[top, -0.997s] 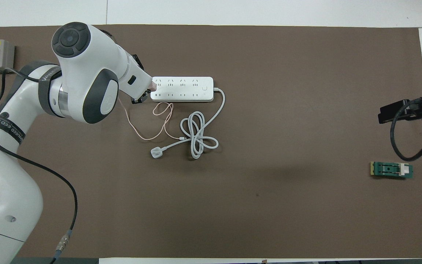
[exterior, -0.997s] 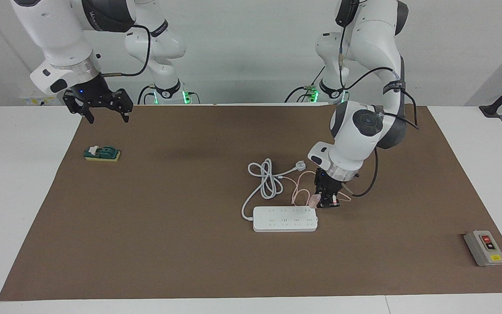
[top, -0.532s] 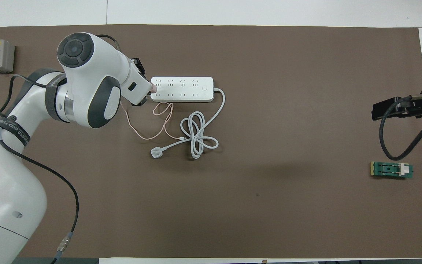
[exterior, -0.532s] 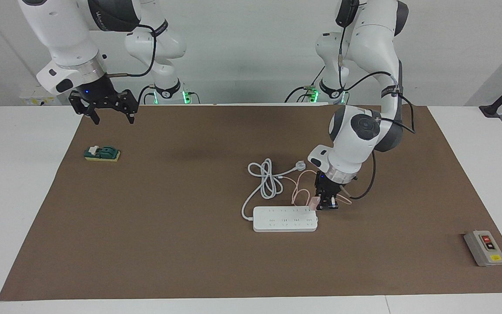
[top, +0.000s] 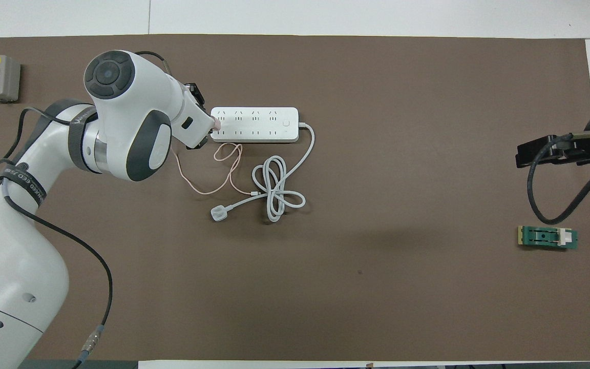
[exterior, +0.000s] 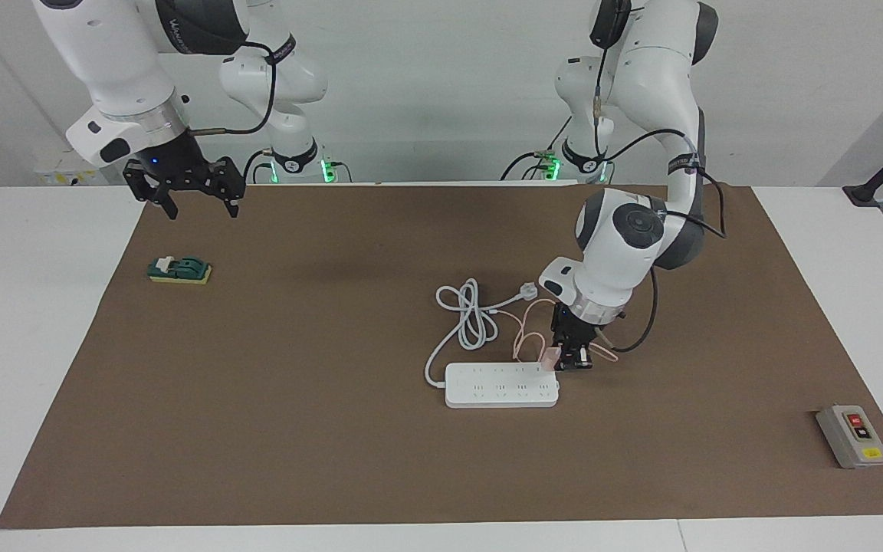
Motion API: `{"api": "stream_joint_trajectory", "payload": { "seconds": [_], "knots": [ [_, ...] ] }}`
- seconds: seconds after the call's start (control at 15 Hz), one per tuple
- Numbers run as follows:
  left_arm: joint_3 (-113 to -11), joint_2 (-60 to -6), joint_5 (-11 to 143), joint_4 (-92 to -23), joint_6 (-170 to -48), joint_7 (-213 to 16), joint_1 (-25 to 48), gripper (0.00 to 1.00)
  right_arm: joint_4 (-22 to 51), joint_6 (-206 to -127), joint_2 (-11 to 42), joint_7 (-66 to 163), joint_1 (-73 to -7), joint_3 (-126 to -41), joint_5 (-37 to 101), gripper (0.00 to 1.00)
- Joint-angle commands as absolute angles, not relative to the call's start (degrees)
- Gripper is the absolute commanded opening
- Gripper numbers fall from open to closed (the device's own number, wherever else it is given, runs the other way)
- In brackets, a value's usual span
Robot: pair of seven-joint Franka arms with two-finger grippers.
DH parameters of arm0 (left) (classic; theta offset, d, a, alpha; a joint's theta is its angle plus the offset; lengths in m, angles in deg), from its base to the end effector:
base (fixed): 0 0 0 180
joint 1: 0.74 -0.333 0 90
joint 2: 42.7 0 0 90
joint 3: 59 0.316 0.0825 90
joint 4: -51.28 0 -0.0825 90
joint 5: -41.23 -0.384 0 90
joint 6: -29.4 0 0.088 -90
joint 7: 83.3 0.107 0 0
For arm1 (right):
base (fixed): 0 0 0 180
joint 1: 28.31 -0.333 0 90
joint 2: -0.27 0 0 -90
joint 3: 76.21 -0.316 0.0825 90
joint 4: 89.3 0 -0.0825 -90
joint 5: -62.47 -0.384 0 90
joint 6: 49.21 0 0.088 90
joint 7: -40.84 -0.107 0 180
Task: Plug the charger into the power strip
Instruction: 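Align and push the charger prongs into a power strip socket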
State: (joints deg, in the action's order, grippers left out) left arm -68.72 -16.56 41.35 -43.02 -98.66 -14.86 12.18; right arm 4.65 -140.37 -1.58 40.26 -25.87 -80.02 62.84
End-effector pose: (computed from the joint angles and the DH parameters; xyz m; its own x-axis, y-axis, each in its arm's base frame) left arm 0.6397 -0.2515 0.3664 -0.0016 -0.9926 0.1215 -0.9949 -0.0107 -0.1001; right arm 0.5451 0.0129 0.6114 0.9998 0.0138 -0.0164 0.0140 -0.9999 0.0088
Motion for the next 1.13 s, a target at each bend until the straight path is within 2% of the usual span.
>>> {"api": "stream_joint_trajectory", "payload": {
  "seconds": [0.0,1.06],
  "knots": [
    [-68.1,-16.8,39.2,-44.3,-99.8,-19.0,13.3,0.00,5.5,-141.4,-2.5,39.7,-25.1,-80.5,62.2,1.00],
    [-68.1,-15.2,35.0,-44.1,-103.3,-22.9,14.2,0.00,5.6,-140.7,-2.5,39.6,-24.2,-80.2,61.9,1.00]
  ]
}}
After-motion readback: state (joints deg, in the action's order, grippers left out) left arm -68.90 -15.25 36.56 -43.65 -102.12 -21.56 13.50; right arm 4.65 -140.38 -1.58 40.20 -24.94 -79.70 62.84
